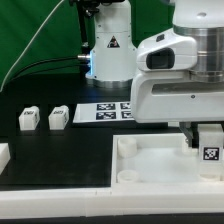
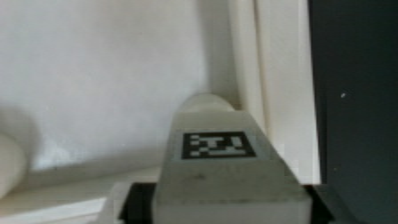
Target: Assemble one leg
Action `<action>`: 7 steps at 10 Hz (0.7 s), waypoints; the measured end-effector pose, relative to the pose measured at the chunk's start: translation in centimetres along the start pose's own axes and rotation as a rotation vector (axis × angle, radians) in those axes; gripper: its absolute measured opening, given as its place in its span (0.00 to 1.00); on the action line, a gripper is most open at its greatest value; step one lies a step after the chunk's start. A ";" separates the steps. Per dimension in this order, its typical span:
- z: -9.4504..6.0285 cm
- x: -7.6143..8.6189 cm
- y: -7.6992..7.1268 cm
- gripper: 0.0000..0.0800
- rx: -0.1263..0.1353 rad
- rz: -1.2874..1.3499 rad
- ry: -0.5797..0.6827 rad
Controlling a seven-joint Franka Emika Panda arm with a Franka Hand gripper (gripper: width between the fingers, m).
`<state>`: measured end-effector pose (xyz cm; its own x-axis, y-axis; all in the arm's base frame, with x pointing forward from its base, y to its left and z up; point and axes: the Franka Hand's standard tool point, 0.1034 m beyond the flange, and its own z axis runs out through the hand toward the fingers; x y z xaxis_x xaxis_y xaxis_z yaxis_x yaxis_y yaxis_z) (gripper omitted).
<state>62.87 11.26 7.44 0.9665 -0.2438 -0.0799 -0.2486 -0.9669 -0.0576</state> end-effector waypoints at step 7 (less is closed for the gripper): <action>0.1 -0.2 -0.2 0.37 0.001 0.719 0.006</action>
Offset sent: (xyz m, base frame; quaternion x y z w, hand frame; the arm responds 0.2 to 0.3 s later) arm -0.0024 0.0001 0.0022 -0.0040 -0.0008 0.2189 0.9757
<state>62.75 11.51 7.39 0.5639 -0.8205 -0.0935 -0.8238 -0.5669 0.0061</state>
